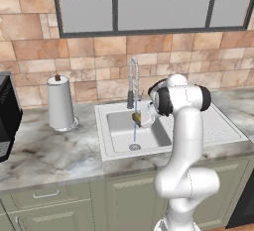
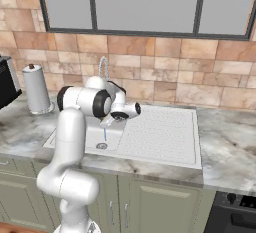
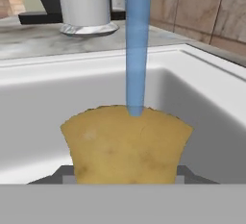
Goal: Soak the sponge with water for a few seconds and then drop it inside the sink.
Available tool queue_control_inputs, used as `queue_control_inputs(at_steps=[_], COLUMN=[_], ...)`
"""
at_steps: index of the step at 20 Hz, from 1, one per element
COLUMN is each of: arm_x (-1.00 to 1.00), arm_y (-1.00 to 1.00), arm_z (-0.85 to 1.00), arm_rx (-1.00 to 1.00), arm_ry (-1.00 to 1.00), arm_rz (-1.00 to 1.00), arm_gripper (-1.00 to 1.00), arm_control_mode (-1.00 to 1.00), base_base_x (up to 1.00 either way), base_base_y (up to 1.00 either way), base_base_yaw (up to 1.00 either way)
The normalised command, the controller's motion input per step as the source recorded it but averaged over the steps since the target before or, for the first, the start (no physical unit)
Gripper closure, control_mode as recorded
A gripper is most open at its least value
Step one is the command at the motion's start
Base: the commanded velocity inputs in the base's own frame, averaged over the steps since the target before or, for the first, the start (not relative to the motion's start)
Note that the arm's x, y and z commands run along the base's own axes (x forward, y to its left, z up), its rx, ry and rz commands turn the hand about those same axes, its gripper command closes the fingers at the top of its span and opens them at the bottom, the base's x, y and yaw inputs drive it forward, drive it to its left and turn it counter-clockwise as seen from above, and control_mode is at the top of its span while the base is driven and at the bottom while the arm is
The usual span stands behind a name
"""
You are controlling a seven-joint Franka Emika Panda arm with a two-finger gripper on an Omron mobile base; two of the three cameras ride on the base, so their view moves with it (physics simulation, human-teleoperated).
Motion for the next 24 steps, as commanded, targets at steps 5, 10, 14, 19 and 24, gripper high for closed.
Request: queue_control_inputs(at_steps=[5,10,14,19,24], arm_x=[0.00,-0.06,-0.47,-0.66,-0.41], arm_y=[0.00,0.00,0.00,0.00,0.00], arm_z=[0.00,0.00,0.00,0.00,0.00], arm_rx=[0.00,0.00,0.00,0.00,0.00], arm_ry=[0.00,0.00,0.00,0.00,0.02], arm_rz=[0.00,0.00,0.00,0.00,0.00], arm_gripper=[1.00,1.00,1.00,1.00,1.00], arm_control_mode=[-1.00,-1.00,-1.00,-1.00,-1.00], base_base_x=[0.00,0.00,0.00,0.00,0.00], base_base_y=[0.00,0.00,0.00,0.00,0.00], base_base_yaw=[0.00,0.00,0.00,0.00,0.00])
